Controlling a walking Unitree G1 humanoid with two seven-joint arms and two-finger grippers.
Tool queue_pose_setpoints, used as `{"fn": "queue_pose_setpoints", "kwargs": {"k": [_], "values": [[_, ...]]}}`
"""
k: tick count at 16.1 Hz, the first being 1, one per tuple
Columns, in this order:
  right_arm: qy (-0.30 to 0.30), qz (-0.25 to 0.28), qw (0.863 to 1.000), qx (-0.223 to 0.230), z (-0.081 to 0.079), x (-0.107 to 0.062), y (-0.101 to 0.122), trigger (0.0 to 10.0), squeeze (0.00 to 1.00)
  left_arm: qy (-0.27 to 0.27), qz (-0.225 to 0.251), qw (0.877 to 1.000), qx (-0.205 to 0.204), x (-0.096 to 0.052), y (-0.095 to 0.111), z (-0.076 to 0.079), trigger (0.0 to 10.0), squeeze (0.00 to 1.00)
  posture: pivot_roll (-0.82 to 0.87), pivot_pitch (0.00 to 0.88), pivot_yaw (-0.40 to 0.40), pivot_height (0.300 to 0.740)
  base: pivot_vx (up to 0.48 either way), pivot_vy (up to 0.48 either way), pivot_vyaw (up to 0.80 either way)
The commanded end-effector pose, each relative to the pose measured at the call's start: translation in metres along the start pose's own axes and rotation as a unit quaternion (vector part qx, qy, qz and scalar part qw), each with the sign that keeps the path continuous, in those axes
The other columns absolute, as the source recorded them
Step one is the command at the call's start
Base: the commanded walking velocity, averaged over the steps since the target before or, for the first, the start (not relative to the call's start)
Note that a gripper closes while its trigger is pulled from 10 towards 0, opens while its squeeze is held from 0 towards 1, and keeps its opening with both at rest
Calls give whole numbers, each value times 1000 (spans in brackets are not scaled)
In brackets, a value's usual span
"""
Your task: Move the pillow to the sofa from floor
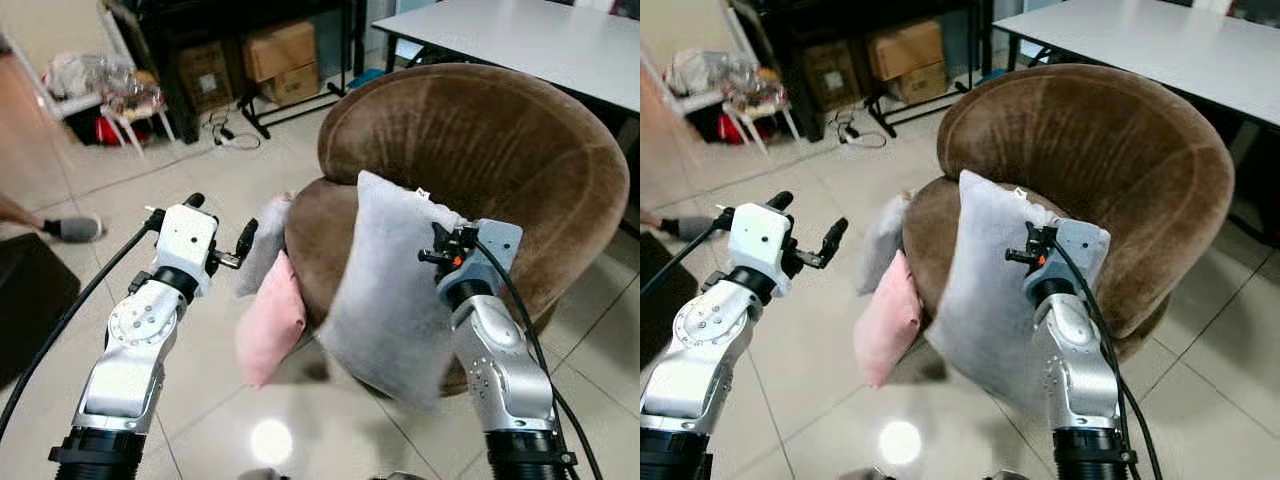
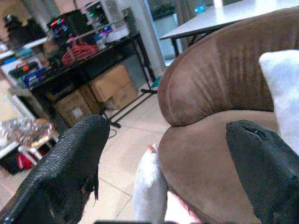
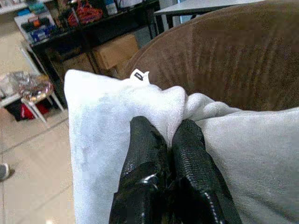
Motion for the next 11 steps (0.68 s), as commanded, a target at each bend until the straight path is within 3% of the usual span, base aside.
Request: {"fn": "queue_pose_setpoints", "kwargs": {"k": [1,6,9,11], "values": [[28,20,999,-9,-12,5,13,10000,0,19,-1,1000,-2,-3,0,-5,10000,0,-48,0,-3,740,251,0,0],[62,4,998,-30,-20,15,15,10000,0,49,-13,999,-16,-19,-6,-1,10000,0,-2,0,-96,740,251,0,0],[69,2,997,-28,-22,18,17,10000,0,54,-14,998,-18,-19,-5,-1,10000,0,-4,0,-100,740,284,0,0],[68,-1,997,-24,-21,19,17,10000,0,53,-11,998,-16,-17,-3,-1,10000,0,-6,0,-96,740,319,0,-800]]}}
Point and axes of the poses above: a point about 5 cm out from each wrist's last joint towards the gripper, its own x axis pointing out of the wrist towards the gripper, its own y axis along the axis of the wrist's last joint, z = x × y, the point moved 2 cm from there along x, pointing out of the wrist towards the gripper, and after that the axes turned 10 degrees about x, right-handed, at the moved point
